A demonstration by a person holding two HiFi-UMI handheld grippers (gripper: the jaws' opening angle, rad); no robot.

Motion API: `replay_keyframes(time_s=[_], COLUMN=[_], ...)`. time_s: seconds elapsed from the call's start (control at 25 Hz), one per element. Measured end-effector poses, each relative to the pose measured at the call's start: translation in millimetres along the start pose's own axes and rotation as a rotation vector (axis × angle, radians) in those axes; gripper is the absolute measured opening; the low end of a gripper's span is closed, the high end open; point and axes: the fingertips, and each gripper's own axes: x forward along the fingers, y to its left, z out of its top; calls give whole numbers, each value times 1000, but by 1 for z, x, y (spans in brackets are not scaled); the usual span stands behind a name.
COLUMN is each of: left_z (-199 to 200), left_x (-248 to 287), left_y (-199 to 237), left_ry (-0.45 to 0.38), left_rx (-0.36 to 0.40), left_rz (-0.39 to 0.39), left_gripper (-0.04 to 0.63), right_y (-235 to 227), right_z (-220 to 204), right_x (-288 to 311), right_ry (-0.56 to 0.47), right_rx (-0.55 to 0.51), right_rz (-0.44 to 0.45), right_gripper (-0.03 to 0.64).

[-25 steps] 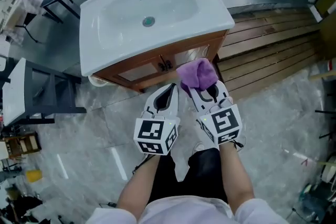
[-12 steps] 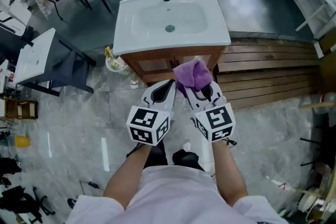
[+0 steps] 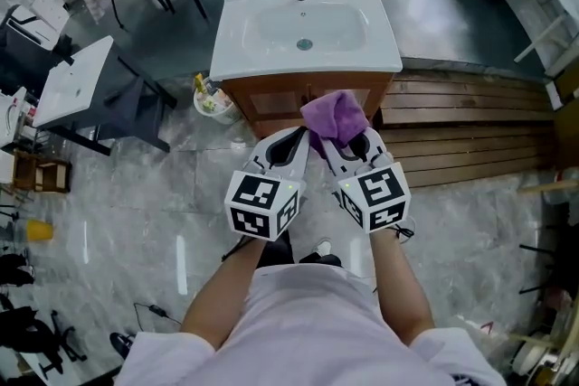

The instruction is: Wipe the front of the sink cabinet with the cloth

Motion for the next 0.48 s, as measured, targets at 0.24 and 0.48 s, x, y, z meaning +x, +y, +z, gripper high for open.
replay_keyframes(time_s=[0.24,0.48], left_z=[0,-3], left_x=[-3,-5], left_y=[-4,-5], left_ry=[-3,2], left_rx=[7,10], left_rz=[-4,-4], left_gripper=[5,5], right_y=[6,3], right_z=[3,3], right_x=[-5,-9], right_ry=[-5,-9], right_rx=[-18,-15], right_rz=[1,-8], right_gripper=[72,72])
